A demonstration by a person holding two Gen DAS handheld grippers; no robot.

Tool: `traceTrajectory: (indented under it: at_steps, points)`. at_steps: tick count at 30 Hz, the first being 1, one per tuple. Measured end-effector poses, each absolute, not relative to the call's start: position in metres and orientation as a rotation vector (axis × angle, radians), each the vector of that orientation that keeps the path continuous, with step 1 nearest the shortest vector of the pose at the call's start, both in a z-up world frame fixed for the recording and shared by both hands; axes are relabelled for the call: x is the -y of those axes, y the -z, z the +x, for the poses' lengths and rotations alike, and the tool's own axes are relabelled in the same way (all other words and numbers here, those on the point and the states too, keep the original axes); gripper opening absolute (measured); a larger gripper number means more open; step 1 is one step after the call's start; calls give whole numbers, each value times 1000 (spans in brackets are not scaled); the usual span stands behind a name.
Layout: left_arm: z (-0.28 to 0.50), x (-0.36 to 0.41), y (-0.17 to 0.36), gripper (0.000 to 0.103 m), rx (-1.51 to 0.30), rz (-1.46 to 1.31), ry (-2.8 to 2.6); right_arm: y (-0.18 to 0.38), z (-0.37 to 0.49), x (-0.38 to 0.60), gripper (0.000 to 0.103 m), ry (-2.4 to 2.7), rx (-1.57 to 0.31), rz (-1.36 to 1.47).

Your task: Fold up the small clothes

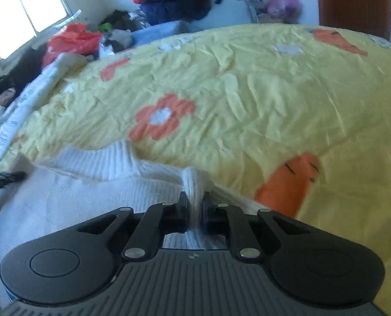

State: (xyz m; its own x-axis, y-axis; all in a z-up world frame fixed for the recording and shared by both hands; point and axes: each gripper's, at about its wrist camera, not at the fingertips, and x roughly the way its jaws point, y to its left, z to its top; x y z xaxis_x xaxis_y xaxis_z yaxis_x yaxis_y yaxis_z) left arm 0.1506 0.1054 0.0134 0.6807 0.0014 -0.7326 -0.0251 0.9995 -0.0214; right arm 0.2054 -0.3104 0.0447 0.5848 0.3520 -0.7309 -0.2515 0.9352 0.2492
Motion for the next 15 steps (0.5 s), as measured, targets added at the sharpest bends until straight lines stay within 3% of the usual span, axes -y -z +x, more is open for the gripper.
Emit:
traceTrajectory:
  at_steps: [5,9,11,12,13,15]
  points:
    - [148,-117,-24,17,-712,-103,-63,-72,202,345,13,-309,-695,295]
    - [151,-112,6,16,-706,-35,-119,-23,216,335,12,-218,-835,183]
    - [149,-107,4,18,-707,-10,-130,-21,208,331,13,-201,-789,174]
    - [148,-105,3,20,-705,18,-135,-22,206,330,23,-187,-790,175]
    - [145,-102,-1,22,-700,42,-143,-23,204,329,24,-176,-786,163]
    - [135,-96,-15,23,-663,86,-157,-31,198,328,43,-171,-772,156]
